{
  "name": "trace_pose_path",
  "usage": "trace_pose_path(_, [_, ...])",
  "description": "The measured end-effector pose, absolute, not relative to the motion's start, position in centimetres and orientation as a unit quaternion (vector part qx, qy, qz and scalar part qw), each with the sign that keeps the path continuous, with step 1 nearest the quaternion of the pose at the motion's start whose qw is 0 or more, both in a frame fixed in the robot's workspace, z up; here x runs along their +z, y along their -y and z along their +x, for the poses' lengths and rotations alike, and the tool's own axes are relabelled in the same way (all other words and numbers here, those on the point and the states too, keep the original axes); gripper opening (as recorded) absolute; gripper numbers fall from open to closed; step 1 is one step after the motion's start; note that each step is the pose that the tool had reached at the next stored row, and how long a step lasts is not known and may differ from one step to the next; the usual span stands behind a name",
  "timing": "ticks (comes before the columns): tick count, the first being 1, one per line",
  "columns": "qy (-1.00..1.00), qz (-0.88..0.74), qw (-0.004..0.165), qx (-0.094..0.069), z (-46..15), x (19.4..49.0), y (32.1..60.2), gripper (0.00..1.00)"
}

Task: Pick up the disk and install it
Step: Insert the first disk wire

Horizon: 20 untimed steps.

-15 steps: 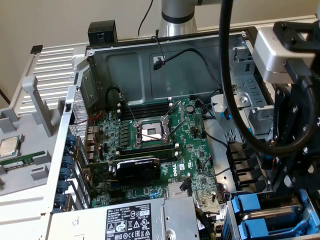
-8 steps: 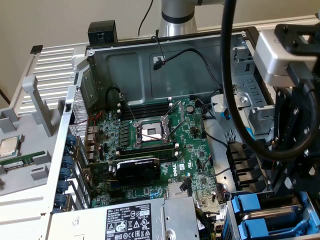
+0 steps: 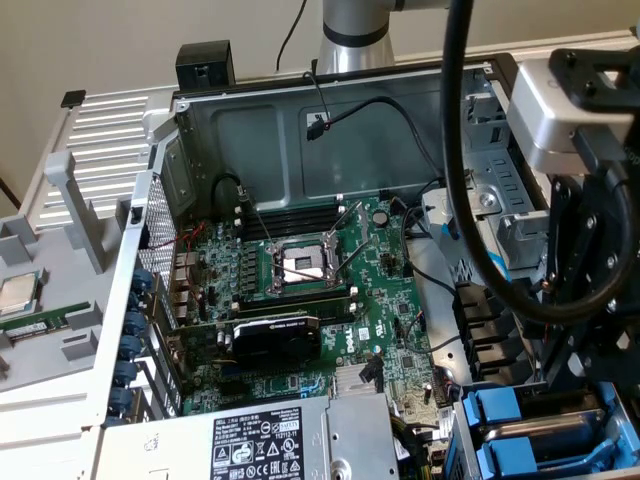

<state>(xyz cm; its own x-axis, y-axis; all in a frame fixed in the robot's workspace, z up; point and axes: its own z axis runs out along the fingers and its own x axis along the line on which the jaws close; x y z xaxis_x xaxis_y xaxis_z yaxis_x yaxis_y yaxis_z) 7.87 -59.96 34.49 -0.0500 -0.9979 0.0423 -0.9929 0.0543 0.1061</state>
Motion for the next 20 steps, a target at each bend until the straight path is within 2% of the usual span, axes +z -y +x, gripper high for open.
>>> trace_pose_path(20, [0.724, 0.687, 0.051, -0.023, 7.88, 34.07, 59.81, 0.17])
